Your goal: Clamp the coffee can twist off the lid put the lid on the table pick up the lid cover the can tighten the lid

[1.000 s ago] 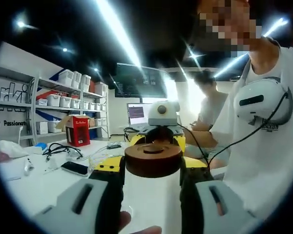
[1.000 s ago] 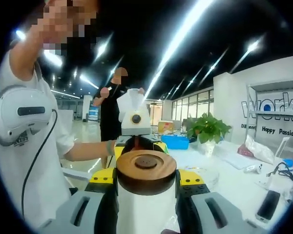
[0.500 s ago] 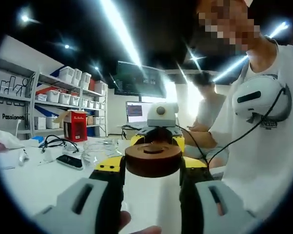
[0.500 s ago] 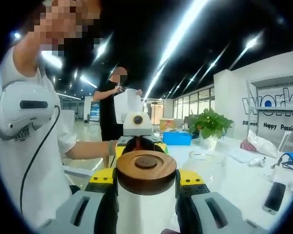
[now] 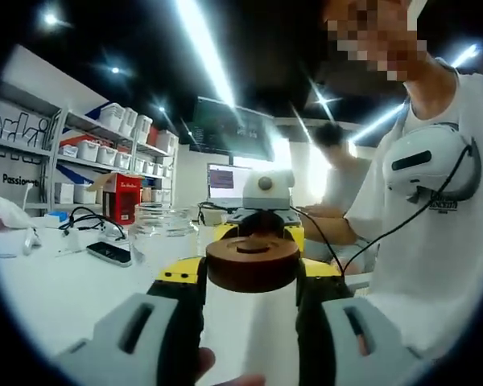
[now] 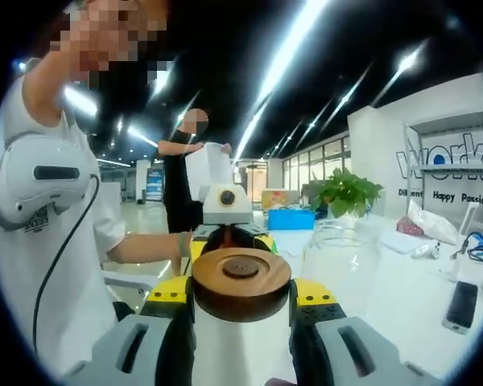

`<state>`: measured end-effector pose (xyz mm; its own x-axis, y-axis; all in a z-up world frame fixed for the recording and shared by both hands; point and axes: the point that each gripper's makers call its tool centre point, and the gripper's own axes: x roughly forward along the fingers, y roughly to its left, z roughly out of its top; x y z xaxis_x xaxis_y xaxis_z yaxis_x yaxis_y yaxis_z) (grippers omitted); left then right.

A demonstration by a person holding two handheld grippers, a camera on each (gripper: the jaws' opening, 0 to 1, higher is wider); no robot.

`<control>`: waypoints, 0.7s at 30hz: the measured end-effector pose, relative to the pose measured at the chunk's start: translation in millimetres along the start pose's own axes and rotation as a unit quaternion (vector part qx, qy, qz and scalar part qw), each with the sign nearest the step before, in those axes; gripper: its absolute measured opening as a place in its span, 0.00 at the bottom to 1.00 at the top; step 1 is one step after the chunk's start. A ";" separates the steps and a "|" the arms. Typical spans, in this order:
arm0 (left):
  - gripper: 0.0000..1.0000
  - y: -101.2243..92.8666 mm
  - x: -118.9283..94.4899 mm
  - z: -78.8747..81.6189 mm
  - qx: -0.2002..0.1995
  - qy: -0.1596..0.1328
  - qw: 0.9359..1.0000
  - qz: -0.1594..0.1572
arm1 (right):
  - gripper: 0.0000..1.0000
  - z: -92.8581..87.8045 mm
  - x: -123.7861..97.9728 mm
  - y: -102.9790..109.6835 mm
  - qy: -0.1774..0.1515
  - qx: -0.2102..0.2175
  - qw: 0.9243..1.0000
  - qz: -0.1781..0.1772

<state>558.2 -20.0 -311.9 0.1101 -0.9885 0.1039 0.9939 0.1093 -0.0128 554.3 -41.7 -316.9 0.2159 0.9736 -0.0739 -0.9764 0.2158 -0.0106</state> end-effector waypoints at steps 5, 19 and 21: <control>0.33 2.6 0.6 -10.7 -0.005 0.001 1.000 -0.001 | 0.41 -12.1 0.8 -2.4 0.003 0.005 1.000 -0.001; 0.33 6.9 -1.3 -40.4 -0.031 0.009 0.999 -0.002 | 0.41 -38.9 2.9 -5.3 0.002 0.023 1.000 0.001; 0.33 7.2 -1.1 -41.8 -0.032 0.009 0.999 -0.002 | 0.41 -40.7 1.9 -5.3 -0.003 0.024 1.000 0.001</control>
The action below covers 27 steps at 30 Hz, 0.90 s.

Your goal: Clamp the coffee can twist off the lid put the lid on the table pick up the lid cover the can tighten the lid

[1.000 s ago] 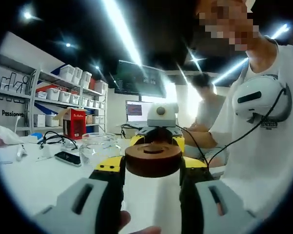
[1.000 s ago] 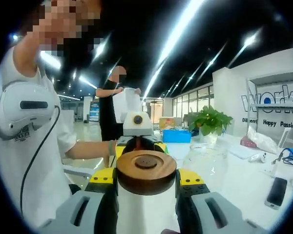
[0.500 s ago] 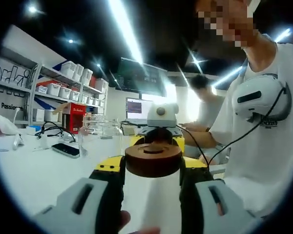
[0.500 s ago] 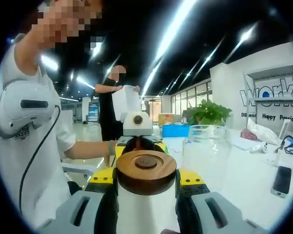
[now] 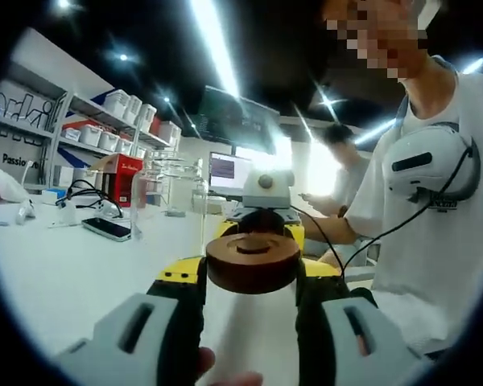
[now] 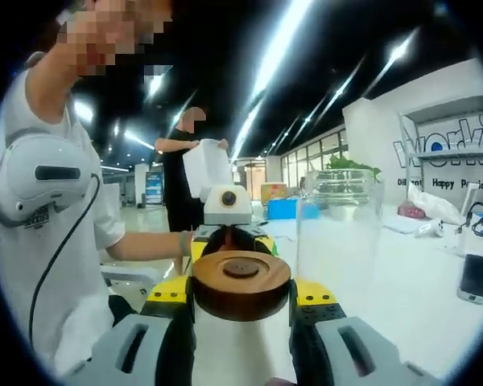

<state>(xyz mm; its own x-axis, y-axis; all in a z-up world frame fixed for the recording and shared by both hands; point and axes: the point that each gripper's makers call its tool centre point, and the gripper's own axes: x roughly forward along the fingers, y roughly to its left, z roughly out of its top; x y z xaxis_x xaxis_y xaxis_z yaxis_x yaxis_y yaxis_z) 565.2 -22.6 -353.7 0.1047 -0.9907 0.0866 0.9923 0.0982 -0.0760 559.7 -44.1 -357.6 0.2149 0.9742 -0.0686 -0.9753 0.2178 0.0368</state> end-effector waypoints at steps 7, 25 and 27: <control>0.33 1.8 -0.8 -6.3 -0.001 0.004 1.000 -0.003 | 0.41 -6.5 -1.0 1.2 -0.005 0.004 1.000 -0.001; 0.33 -5.7 5.2 -26.2 0.005 0.029 1.000 -0.008 | 0.41 -26.2 -3.6 3.1 0.011 -0.005 1.000 0.002; 0.33 -5.6 5.4 -28.1 0.007 0.033 0.999 -0.007 | 0.41 -28.2 -3.0 2.6 0.014 -0.007 1.000 0.002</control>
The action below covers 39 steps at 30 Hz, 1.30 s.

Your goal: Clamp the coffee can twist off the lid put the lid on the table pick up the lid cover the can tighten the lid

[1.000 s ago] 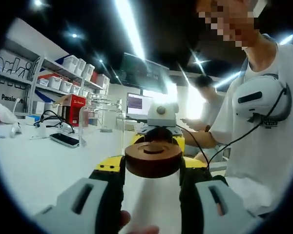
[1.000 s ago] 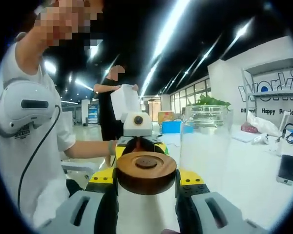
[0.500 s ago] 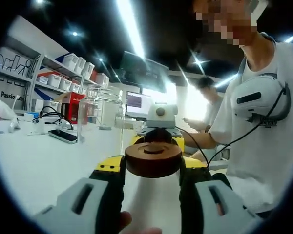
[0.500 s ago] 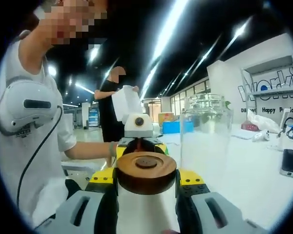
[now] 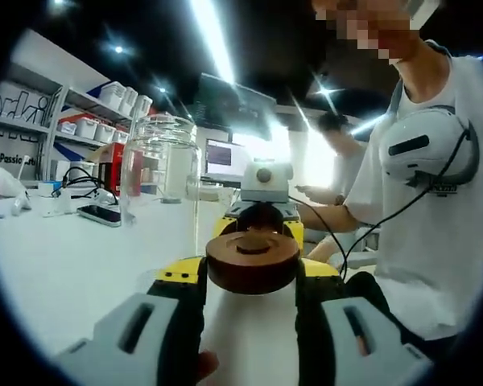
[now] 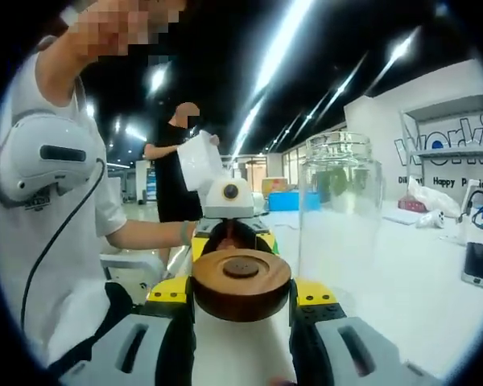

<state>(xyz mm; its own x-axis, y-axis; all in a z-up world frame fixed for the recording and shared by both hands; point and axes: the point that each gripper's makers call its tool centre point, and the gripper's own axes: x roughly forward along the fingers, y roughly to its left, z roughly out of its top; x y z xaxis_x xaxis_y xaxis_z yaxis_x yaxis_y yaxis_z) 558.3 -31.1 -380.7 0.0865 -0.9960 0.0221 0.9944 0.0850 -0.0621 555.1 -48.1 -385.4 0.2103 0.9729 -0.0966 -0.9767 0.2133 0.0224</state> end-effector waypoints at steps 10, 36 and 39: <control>0.33 1.6 0.3 -11.5 0.008 0.028 1.000 0.004 | 0.41 -13.1 2.4 -1.6 0.016 -0.004 1.000 0.000; 0.33 9.6 -3.3 -33.1 0.016 0.086 0.996 0.001 | 0.41 -32.9 5.3 -5.4 0.050 -0.008 0.999 -0.001; 0.33 9.4 -3.8 -34.6 0.019 0.091 0.996 0.000 | 0.41 -34.9 5.7 -5.3 0.055 -0.009 0.998 0.000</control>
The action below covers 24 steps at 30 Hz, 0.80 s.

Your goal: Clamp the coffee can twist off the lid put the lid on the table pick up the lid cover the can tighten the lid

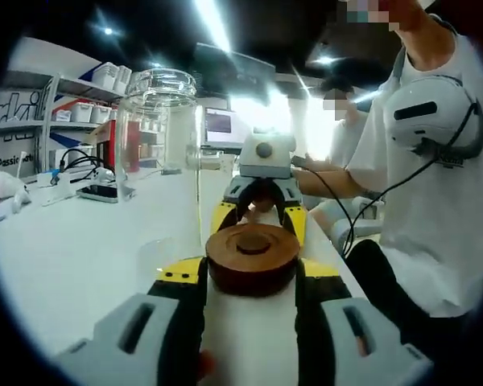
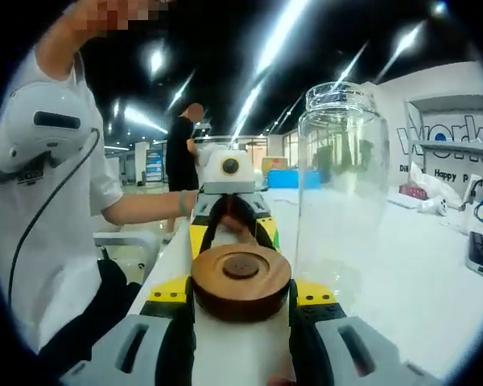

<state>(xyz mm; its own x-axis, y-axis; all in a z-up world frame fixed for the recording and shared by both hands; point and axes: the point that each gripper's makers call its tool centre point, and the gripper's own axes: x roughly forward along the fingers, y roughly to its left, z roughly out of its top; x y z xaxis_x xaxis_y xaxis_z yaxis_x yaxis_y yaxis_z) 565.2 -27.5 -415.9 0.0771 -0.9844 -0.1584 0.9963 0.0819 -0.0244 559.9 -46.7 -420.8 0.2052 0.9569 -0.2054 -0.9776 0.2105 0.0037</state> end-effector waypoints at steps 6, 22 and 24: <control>0.32 -1.6 0.3 0.2 0.014 -0.005 1.000 0.005 | 0.41 -2.8 -0.5 -1.2 0.005 -0.003 1.000 -0.001; 0.32 -1.4 -0.1 -3.1 0.021 0.000 1.000 0.006 | 0.41 -4.9 0.0 -1.6 0.005 -0.005 1.000 -0.003; 0.32 -1.7 0.1 -3.8 0.022 0.001 1.000 0.005 | 0.41 -5.1 -0.1 -1.4 0.005 -0.007 1.000 -0.003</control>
<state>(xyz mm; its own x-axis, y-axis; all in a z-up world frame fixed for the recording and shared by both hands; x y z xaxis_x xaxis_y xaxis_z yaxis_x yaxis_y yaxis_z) 563.4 -27.1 -419.6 0.0878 -0.9831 -0.1605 0.9961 0.0857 0.0198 561.0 -48.1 -425.7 0.2116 0.9535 -0.2144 -0.9767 0.2142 -0.0113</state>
